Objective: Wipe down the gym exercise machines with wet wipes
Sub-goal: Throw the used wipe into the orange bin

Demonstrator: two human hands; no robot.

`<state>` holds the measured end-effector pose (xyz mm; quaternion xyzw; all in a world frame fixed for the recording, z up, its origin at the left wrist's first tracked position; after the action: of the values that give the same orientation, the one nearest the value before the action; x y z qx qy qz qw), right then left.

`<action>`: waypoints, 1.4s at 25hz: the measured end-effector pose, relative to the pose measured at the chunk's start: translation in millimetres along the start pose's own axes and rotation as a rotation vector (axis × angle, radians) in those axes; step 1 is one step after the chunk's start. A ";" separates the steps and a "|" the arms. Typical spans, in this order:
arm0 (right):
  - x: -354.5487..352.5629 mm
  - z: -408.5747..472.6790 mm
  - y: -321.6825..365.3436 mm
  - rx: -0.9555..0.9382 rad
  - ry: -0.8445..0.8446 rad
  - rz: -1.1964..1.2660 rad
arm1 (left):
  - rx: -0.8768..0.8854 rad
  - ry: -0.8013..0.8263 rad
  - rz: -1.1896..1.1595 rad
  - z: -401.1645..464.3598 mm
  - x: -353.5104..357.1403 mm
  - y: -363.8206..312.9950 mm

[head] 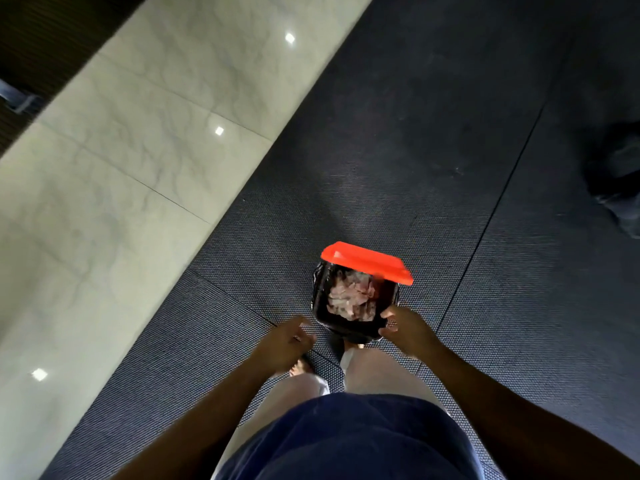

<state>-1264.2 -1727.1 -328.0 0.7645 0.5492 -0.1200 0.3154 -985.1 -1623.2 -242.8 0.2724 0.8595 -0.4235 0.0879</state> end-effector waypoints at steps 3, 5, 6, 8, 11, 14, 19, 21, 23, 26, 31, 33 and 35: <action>-8.4 -1.5 -7.9 0.037 0.029 -0.017 | -0.008 0.013 0.014 1.5 4.3 2.6; -13.5 -1.6 -5.1 0.025 0.020 -0.007 | -0.008 0.014 0.020 3.1 4.9 4.9; -16.3 -1.8 -1.1 0.016 0.014 0.000 | -0.011 0.012 0.020 4.1 4.9 5.3; -19.7 -2.7 8.8 -0.018 0.003 -0.005 | -0.021 -0.005 0.006 6.6 4.9 7.6; -20.1 -3.0 27.5 -0.118 -0.017 -0.016 | -0.013 -0.035 0.001 7.3 4.3 8.5; -18.1 -3.9 53.1 -0.242 -0.003 -0.043 | -0.010 -0.082 -0.018 1.4 1.6 10.7; -11.2 -12.5 120.0 -0.403 0.042 -0.148 | -0.039 -0.240 -0.141 -27.8 -8.5 46.8; -3.7 -17.9 148.0 -0.451 0.067 -0.173 | -0.045 -0.318 -0.190 -44.0 -16.3 66.9; 10.7 -25.8 178.3 -0.488 0.093 -0.226 | -0.057 -0.414 -0.259 -64.6 -28.5 88.9; 52.4 -51.8 238.2 -0.555 0.157 -0.357 | -0.103 -0.575 -0.363 -118.9 -46.0 131.2; 144.5 -102.2 343.9 -0.731 0.285 -0.444 | -0.210 -0.773 -0.502 -220.6 -70.7 216.4; 186.3 -123.4 384.5 -0.820 0.340 -0.506 | -0.282 -0.914 -0.560 -266.9 -79.1 250.4; 228.6 -147.3 420.8 -0.897 0.422 -0.572 | -0.344 -1.053 -0.621 -312.9 -81.8 277.5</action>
<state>-818.9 -1545.1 -187.9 0.3841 0.7824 0.1998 0.4475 -741.2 -1275.9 -204.5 -0.2524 0.7959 -0.3622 0.4143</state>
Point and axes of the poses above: each hand's wrist, its own z-axis towards the middle knuckle, its own x-axis out of the palm, y = z × x, the point moved 1 cm from there along z, towards the middle knuckle, and after that the axes turned 11 degrees about x, right-handed, at the moved point
